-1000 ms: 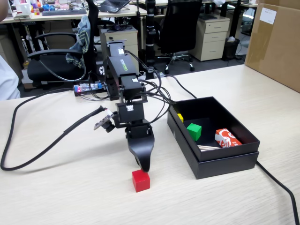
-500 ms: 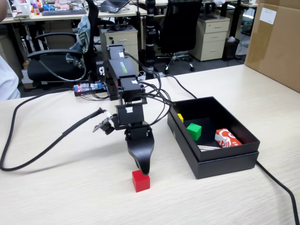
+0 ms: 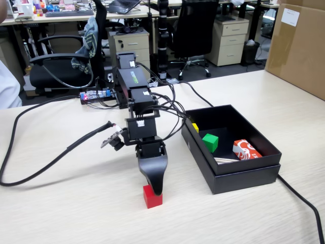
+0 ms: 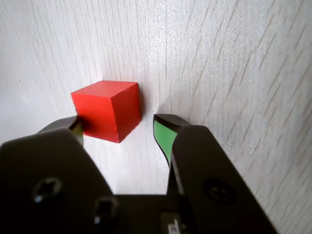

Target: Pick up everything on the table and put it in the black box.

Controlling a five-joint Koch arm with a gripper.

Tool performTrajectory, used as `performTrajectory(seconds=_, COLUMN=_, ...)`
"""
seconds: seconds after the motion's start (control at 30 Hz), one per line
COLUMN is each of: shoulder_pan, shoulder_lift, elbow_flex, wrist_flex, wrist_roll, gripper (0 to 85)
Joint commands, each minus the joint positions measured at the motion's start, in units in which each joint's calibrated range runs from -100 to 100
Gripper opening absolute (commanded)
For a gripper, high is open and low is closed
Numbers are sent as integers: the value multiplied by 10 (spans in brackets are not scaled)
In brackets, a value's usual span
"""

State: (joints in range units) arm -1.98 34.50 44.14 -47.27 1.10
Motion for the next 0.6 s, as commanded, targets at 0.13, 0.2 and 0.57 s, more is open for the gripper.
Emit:
performTrajectory(seconds=0.13, shoulder_pan=1, shoulder_lift=-12, elbow_flex=52, wrist_flex=-31, wrist_roll=-7, gripper=209)
performTrajectory(seconds=0.2, shoulder_pan=1, shoulder_lift=-11, elbow_flex=54, wrist_flex=-35, wrist_roll=-5, gripper=211)
performTrajectory(seconds=0.57, shoulder_pan=-1, shoulder_lift=16, elbow_flex=92, wrist_flex=-37, wrist_roll=-4, gripper=390)
